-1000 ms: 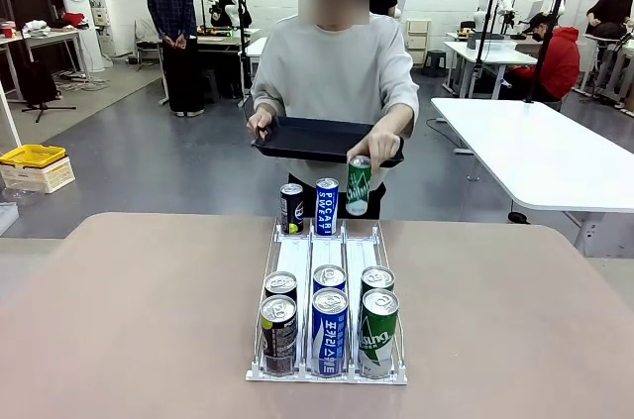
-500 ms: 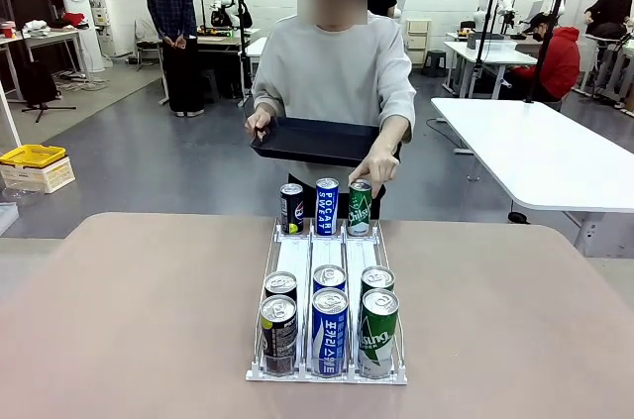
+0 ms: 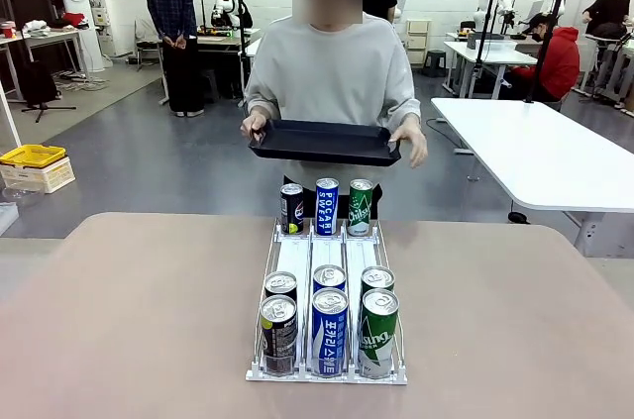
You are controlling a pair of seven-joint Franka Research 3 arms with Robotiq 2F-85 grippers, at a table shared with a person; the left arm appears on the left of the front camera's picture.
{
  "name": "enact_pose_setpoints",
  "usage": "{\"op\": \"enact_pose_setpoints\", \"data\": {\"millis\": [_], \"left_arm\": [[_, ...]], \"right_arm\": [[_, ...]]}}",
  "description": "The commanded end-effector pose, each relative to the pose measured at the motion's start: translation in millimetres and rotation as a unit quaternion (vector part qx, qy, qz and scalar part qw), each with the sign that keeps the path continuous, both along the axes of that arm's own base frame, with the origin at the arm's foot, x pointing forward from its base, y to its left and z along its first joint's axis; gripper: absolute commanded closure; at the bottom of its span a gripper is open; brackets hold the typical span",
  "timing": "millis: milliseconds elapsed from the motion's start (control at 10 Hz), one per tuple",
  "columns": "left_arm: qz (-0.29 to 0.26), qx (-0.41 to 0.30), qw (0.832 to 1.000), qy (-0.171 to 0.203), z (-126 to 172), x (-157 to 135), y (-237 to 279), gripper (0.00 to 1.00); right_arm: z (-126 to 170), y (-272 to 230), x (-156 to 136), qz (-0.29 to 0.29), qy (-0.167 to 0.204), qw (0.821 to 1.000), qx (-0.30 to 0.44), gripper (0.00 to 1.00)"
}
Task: Retrieve and hand over the desired beverage to the person.
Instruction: Pick up a can of the same type that the person held from the Automatic Can Dispenser.
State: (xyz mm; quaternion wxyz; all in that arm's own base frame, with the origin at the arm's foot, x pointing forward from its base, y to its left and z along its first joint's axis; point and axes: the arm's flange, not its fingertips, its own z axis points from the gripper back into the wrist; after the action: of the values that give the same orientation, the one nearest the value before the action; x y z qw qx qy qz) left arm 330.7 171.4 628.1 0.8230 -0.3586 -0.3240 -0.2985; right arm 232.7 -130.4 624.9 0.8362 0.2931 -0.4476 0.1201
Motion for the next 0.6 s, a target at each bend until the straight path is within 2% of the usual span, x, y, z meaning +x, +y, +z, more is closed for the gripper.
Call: {"op": "enact_pose_setpoints", "data": {"millis": [0, 200, 500], "left_arm": [[-0.005, -0.005, 1.0, -0.01, 1.3, -0.1, 1.6, 0.0], [-0.005, -0.005, 1.0, -0.01, 1.3, -0.1, 1.6, 0.0], [-0.005, -0.005, 1.0, -0.01, 1.3, -0.1, 1.6, 0.0]], "right_arm": [[1.0, 2.6, 6.9, 0.003, -0.009, 1.0, 0.004, 0.0], [0.0, 0.0, 0.0, 0.0, 0.0, 1.0, 0.0, 0.0], [25.6, 89.3, 50.6, -0.002, 0.14, 0.984, -0.112, 0.0]]}}
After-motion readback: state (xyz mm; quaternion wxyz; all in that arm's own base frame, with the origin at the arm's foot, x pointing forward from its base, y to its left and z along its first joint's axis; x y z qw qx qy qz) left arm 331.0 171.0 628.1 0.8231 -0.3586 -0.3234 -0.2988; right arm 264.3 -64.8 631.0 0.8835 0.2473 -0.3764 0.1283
